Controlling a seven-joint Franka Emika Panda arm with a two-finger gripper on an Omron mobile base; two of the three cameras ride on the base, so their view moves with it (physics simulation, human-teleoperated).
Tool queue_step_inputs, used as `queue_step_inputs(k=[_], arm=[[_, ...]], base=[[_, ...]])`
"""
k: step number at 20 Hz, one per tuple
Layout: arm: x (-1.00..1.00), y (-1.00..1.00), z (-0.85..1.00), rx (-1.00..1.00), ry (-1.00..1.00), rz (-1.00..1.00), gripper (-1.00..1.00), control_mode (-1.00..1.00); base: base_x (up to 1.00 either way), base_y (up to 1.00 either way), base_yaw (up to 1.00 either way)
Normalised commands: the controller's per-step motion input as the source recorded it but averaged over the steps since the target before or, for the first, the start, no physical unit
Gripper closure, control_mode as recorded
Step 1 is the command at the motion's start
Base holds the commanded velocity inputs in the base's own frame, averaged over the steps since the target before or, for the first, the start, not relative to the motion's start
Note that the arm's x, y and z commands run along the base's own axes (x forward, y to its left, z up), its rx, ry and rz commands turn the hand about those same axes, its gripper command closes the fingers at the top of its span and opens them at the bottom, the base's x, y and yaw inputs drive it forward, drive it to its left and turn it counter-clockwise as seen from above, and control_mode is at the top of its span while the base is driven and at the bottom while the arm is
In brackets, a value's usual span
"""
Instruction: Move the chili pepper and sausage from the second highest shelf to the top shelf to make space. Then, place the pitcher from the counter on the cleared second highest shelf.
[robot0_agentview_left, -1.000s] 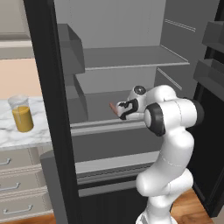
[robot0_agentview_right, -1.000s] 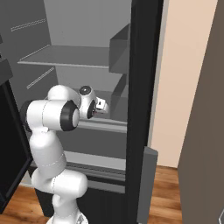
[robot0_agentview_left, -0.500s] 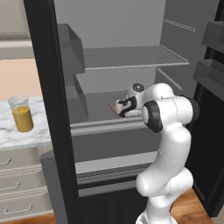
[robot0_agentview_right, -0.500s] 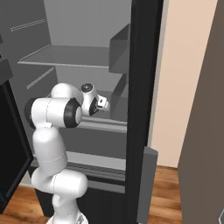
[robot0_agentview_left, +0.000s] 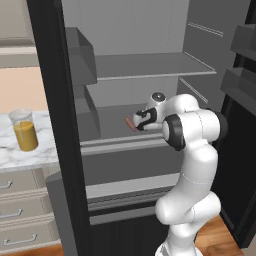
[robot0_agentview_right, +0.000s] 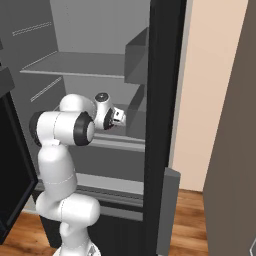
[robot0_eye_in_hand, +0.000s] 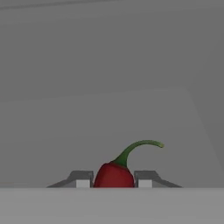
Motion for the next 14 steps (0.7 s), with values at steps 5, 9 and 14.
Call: queue_step_inputs(k=[5,9,14], arm=[[0.0,0.0,-0.01,0.0,0.0,0.0,1.0,-1.0],[-0.31,0.04,0.25,0.0,-0.06,0.02,1.0,-1.0],[-0.7,0.23,0.48,-0.02,-0.05,0.07,1.0,-1.0]], base=[[0.0,0.0,0.0],[0.0,0.0,0.0],[0.0,0.0,0.0]])
